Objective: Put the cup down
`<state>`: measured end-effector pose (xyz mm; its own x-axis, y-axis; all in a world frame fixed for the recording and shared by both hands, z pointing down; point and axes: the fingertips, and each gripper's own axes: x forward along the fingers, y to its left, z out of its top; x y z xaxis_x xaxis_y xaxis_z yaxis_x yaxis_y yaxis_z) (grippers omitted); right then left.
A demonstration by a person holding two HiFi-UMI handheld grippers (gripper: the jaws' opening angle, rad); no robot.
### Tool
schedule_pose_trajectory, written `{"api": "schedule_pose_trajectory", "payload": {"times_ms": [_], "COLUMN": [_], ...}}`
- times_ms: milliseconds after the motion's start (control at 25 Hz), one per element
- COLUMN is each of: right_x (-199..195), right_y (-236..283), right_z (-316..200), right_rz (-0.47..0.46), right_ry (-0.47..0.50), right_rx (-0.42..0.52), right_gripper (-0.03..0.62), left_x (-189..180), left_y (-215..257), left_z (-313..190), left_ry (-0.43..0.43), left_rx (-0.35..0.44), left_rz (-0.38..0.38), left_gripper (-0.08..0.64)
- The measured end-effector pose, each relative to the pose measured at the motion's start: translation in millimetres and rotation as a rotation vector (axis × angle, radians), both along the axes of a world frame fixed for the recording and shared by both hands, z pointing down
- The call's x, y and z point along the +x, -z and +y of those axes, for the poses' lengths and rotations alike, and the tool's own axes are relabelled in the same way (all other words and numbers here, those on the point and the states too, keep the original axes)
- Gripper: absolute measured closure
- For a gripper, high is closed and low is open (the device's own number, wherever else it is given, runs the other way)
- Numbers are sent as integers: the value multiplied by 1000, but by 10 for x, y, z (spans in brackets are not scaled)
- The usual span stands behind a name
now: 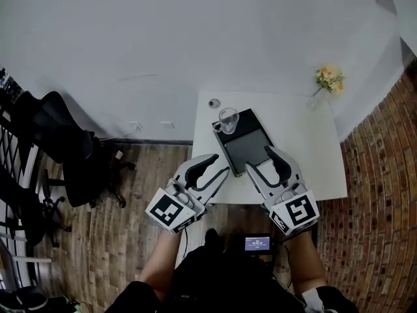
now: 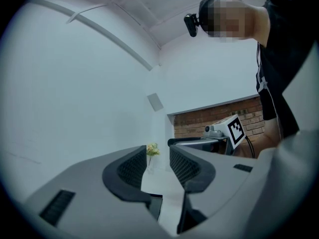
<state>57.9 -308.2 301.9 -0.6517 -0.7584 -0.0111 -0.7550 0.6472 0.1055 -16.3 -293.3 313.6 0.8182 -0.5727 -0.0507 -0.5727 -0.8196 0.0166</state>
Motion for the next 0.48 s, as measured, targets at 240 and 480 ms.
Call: {"api": "schedule_pose_trajectory", "payload": {"times_ms": [240,480], "right_x": [-63,-59], "right_y": [18,66], "right_z": [91,119], "right_rz": [-12,-37], "right_ry": [3,0], "right_rx": [-6,-5], "right_gripper": [426,509], "left_x": [-11,45], "left_y": [246,164], "left_z": [41,101], "left_ry": [37,21], "left_rx": [62,39], "left_rz": [37,8], "left_gripper": [425,440]}}
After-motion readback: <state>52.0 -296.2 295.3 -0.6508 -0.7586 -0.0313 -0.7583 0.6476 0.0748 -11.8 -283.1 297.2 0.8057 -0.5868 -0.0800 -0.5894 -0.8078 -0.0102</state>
